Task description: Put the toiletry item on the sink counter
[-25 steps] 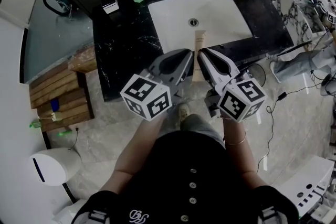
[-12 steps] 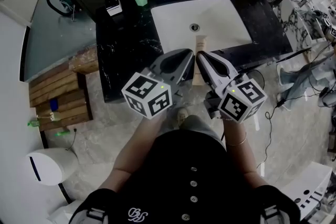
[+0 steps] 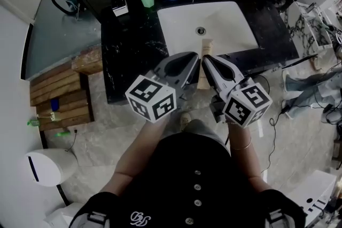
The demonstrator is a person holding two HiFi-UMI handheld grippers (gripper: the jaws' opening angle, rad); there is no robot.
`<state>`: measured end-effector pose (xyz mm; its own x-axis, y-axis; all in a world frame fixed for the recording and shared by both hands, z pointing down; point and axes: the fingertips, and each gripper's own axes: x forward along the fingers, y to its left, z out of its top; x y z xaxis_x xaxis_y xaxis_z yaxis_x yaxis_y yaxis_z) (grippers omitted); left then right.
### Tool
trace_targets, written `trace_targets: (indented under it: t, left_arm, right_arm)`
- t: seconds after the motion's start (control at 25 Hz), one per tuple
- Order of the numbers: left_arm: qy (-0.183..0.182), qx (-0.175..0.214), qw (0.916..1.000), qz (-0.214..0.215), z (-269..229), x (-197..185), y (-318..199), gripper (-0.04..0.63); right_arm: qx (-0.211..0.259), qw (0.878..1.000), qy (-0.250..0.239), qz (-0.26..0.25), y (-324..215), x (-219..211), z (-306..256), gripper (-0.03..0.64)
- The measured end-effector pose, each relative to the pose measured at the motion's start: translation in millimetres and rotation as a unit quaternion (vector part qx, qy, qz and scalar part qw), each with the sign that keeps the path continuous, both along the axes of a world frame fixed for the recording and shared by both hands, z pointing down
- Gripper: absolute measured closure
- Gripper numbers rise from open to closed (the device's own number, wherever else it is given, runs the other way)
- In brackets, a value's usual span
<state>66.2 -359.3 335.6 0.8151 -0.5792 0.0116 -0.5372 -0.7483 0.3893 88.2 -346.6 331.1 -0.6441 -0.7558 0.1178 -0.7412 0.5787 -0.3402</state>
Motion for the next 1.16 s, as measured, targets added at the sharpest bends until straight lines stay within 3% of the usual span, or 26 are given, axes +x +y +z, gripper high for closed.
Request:
trace_targets:
  t: [1.16]
  left_arm:
    - [-0.009,0.013,0.9999,-0.001,-6,4,-1,0.578]
  right_arm:
    - [0.027,1.0,-0.007,0.011,0,5,-12,0.614]
